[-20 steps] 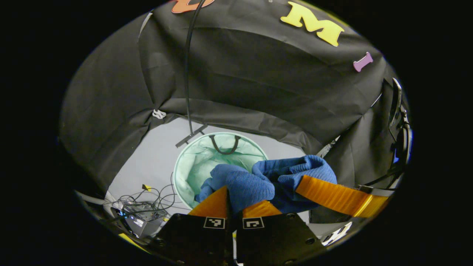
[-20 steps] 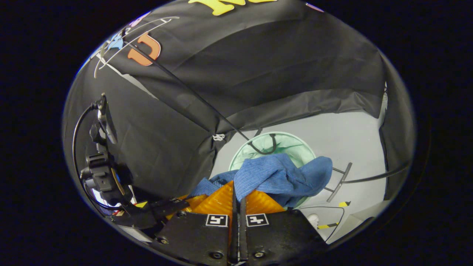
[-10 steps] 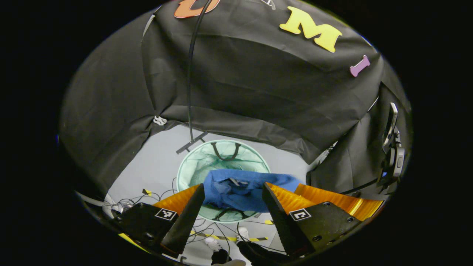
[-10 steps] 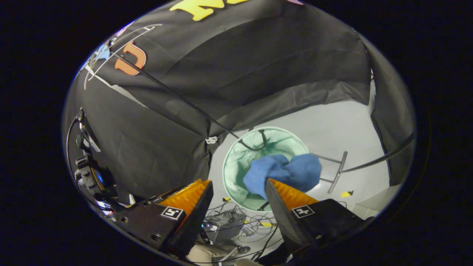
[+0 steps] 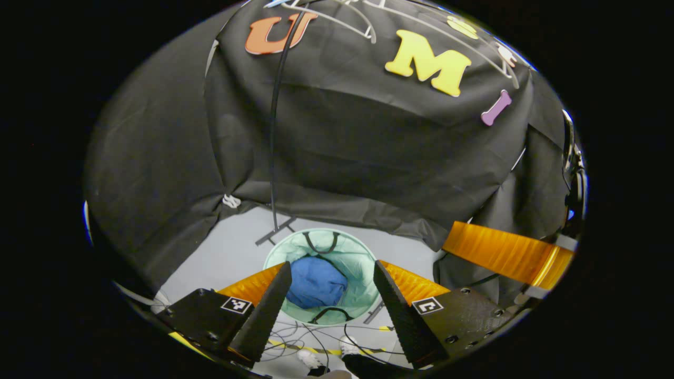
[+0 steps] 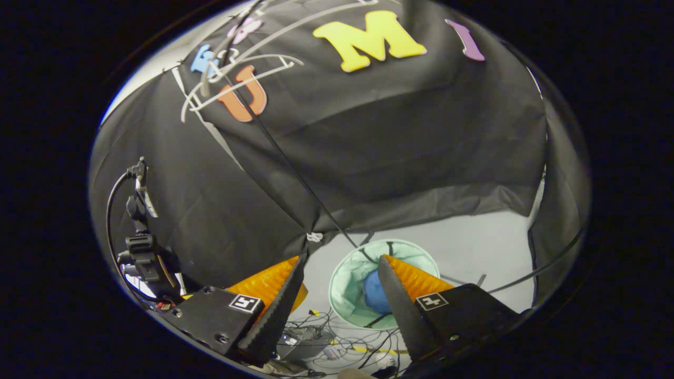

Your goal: Grasp the clothes on the hanger with both hands and then place them into the laundry hamper below.

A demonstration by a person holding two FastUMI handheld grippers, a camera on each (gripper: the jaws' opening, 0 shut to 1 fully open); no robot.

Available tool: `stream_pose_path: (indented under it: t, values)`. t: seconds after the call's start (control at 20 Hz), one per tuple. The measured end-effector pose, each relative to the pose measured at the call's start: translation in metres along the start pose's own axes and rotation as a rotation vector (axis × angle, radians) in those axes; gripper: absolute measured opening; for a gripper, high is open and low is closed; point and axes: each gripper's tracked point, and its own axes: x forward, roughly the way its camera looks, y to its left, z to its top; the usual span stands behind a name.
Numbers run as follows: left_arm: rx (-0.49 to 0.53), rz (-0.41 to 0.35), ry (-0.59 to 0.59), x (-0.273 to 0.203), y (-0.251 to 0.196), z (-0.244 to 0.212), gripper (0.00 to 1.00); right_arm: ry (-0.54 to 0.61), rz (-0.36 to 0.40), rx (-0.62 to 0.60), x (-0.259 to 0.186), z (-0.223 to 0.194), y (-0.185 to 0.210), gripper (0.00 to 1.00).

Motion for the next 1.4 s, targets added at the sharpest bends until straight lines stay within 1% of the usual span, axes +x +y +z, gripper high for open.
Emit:
stream_pose_path:
  t: [0.1, 0.2, 0.3, 0.4, 0.5, 0.6, 0.65, 0.7, 0.75, 0.8, 0.85, 0.9, 0.95, 1.0, 1.05, 1.1, 1.2, 1.3, 1.4]
  values:
    - [0.040, 0.003, -0.092, -0.026, 0.004, 0.030, 0.95, -0.095, -0.001, -0.028, -0.029, 0.027, 0.017, 0.92]
    - [0.042, -0.016, -0.174, -0.057, -0.002, 0.055, 0.95, -0.178, 0.009, -0.047, -0.069, 0.055, 0.035, 0.95]
    - [0.051, -0.035, -0.272, -0.093, -0.010, 0.093, 0.95, -0.262, 0.001, -0.061, -0.110, 0.077, 0.049, 0.95]
    - [0.089, -0.051, -0.369, -0.134, -0.018, 0.125, 0.95, -0.341, 0.016, -0.061, -0.148, 0.093, 0.060, 0.94]
    - [0.134, -0.065, -0.472, -0.176, -0.025, 0.148, 0.94, -0.422, 0.014, -0.079, -0.188, 0.111, 0.069, 0.96]
    - [0.170, -0.069, -0.571, -0.217, -0.030, 0.166, 0.87, -0.504, -0.007, -0.117, -0.229, 0.132, 0.075, 0.94]
    - [0.182, -0.062, -0.609, -0.236, -0.028, 0.173, 1.00, -0.531, -0.017, -0.126, -0.248, 0.137, 0.077, 0.99]
    - [0.185, -0.059, -0.636, -0.256, -0.029, 0.176, 1.00, -0.551, -0.020, -0.138, -0.265, 0.140, 0.080, 0.98]
    - [0.184, -0.060, -0.658, -0.273, -0.030, 0.179, 1.00, -0.568, -0.051, -0.157, -0.278, 0.144, 0.077, 0.95]
    - [0.175, -0.066, -0.674, -0.287, -0.031, 0.179, 1.00, -0.585, -0.072, -0.165, -0.293, 0.145, 0.076, 0.98]
    - [0.166, -0.070, -0.683, -0.297, -0.030, 0.178, 1.00, -0.604, -0.078, -0.169, -0.303, 0.149, 0.079, 0.95]
    - [0.162, -0.065, -0.691, -0.307, -0.029, 0.176, 1.00, -0.631, -0.080, -0.171, -0.317, 0.151, 0.080, 0.99]
    - [0.162, -0.050, -0.696, -0.316, -0.025, 0.172, 1.00, -0.652, -0.096, -0.188, -0.332, 0.151, 0.076, 0.95]
    - [0.171, -0.022, -0.707, -0.328, -0.020, 0.168, 1.00, -0.675, -0.110, -0.215, -0.347, 0.151, 0.070, 0.99]
    - [0.176, 0.014, -0.718, -0.337, -0.015, 0.164, 1.00, -0.691, -0.122, -0.237, -0.359, 0.148, 0.064, 0.95]
    - [0.185, 0.052, -0.726, -0.344, -0.010, 0.160, 1.00, -0.700, -0.143, -0.255, -0.369, 0.144, 0.056, 0.95]
    - [0.182, 0.095, -0.731, -0.359, -0.010, 0.151, 1.00, -0.702, -0.178, -0.278, -0.382, 0.136, 0.040, 0.95]
    - [0.160, 0.122, -0.743, -0.376, -0.014, 0.143, 1.00, -0.702, -0.168, -0.279, -0.391, 0.131, 0.035, 0.95]
    - [0.159, 0.150, -0.754, -0.390, -0.020, 0.137, 1.00, -0.697, -0.158, -0.275, -0.397, 0.130, 0.027, 0.96]
